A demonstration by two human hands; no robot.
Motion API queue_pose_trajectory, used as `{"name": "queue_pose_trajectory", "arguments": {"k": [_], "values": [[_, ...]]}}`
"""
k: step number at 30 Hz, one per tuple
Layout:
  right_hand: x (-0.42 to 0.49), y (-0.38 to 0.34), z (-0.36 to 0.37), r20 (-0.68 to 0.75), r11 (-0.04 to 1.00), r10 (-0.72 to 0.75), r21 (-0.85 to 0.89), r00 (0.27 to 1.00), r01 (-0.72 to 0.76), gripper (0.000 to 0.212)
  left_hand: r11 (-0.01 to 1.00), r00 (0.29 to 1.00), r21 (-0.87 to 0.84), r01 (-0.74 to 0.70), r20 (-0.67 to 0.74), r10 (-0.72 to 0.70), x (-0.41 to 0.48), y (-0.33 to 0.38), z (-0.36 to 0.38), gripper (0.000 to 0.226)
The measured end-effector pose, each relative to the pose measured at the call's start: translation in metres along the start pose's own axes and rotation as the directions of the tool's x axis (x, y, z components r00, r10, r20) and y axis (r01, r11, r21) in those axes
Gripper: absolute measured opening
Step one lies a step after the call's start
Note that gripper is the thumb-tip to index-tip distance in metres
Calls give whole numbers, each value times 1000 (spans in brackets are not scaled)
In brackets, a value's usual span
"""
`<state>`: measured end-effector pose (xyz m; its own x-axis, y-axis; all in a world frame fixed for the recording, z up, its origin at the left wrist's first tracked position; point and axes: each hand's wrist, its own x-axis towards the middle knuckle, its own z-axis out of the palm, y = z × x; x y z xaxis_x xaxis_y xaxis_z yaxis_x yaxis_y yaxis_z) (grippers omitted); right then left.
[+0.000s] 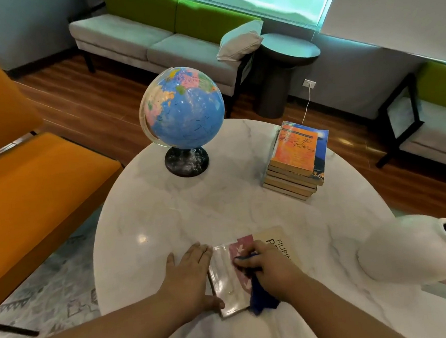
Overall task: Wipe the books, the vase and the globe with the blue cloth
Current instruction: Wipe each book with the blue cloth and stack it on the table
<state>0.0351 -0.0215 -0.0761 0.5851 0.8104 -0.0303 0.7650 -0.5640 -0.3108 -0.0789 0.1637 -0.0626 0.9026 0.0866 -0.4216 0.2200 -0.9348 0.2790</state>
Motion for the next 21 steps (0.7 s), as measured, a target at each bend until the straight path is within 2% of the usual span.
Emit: {"name": "queue_pose_trajectory", "arguments": {"k": [1, 3, 7, 8, 9, 11, 13, 15, 16, 18, 19, 21], "values": [[4, 3, -1, -25, 996, 71, 54, 997, -70, 19, 1000, 1000, -1, 0, -5, 0, 0, -1, 0, 115], [7, -5, 0, 6, 977, 142, 163, 990, -141, 27, 1000, 1000, 9, 2, -8, -2, -1, -1, 0, 115], [-3, -28, 6, 159, 981, -24, 192, 987, -7, 46, 998, 999, 40, 42, -16, -42, -2, -1, 3, 116], [-4, -29, 6, 157, 979, -53, 205, 986, 20, 43, 998, 998, 38, 59, -22, -59, -2, -1, 3, 117], [-5, -27, 7, 144, 982, -55, 186, 988, 28, 36, 997, 997, 37, 71, -26, -70, -2, -1, 3, 117], [0, -20, 2, 101, 977, 56, 200, 993, -75, 28, 996, 997, 39, 74, -35, -73, -2, -1, 3, 117], [5, -18, 6, 75, 983, 82, 158, 994, -93, 35, 997, 997, 39, 68, -37, -67, -1, -2, 3, 118], [5, -25, 8, 114, 992, 37, 118, 993, -51, 39, 997, 997, 32, 68, -34, -67, -1, -3, 3, 118], [3, -28, 11, 136, 992, -31, 126, 990, 14, 47, 997, 997, 26, 68, -33, -67, -1, -3, 3, 118], [-3, -26, 11, 110, 988, -96, 130, 989, 81, 82, 998, 997, 11, 68, -38, -68, -1, -3, 3, 118], [-2, -23, 11, 92, 991, -81, 118, 992, 70, 83, 998, 997, 3, 69, -41, -69, -1, -3, 3, 118], [7, -21, 2, 65, 994, -4, 105, 998, -3, 50, 997, 996, -18, 77, -48, -78, 0, -4, 2, 117]]}}
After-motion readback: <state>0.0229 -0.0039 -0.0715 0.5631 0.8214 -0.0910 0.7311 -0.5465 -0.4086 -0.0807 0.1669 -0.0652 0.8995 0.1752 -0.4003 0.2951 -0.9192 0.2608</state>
